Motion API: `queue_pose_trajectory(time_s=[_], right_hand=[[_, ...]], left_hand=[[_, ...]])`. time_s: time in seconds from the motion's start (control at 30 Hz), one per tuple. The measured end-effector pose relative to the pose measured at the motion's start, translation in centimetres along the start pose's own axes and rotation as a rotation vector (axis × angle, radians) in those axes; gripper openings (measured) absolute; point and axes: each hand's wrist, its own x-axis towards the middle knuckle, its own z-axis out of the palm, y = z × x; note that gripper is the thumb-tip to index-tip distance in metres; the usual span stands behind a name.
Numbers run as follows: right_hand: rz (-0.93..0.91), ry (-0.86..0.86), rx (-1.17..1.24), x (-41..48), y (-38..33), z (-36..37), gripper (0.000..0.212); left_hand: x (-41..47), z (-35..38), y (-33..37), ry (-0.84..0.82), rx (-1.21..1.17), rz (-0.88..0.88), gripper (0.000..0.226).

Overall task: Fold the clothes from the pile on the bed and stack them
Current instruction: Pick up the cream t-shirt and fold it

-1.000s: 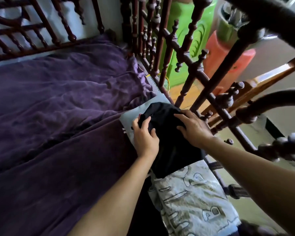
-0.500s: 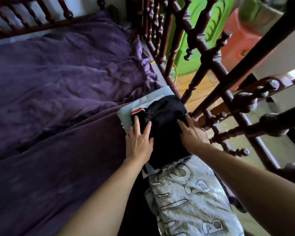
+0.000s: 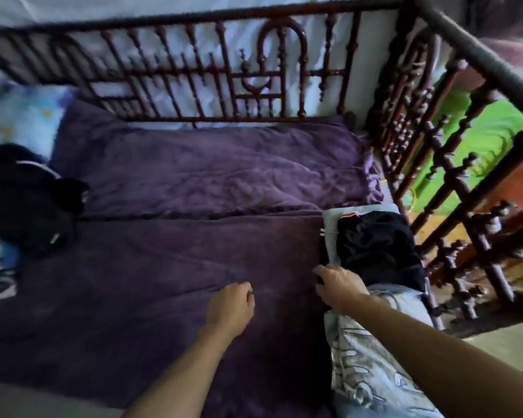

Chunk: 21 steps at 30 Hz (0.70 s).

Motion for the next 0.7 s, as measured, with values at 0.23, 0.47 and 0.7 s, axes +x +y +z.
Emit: queue_pose_trajectory(time_s=[0.23,0.47,0.7], right_hand=[[-0.409,0.132,-0.086,-2.1,-18.3,-4.5,0.034],[-0.659,0.173,-0.141,-3.8,-36.8,-5.3,0.037],[-0.765,0.145,-0.112,-4.7,-55.3,-2.2,0.034]], left_hand=[[-13.6,-11.2,-12.9,0.263,-0.037,-0.263,0.019],[-24.7,-17.1,-26.2,0.376,-0.017,-0.491,0.019],[-33.4,-21.8,-41.0,0.317,-0.007,-0.582,0.019]])
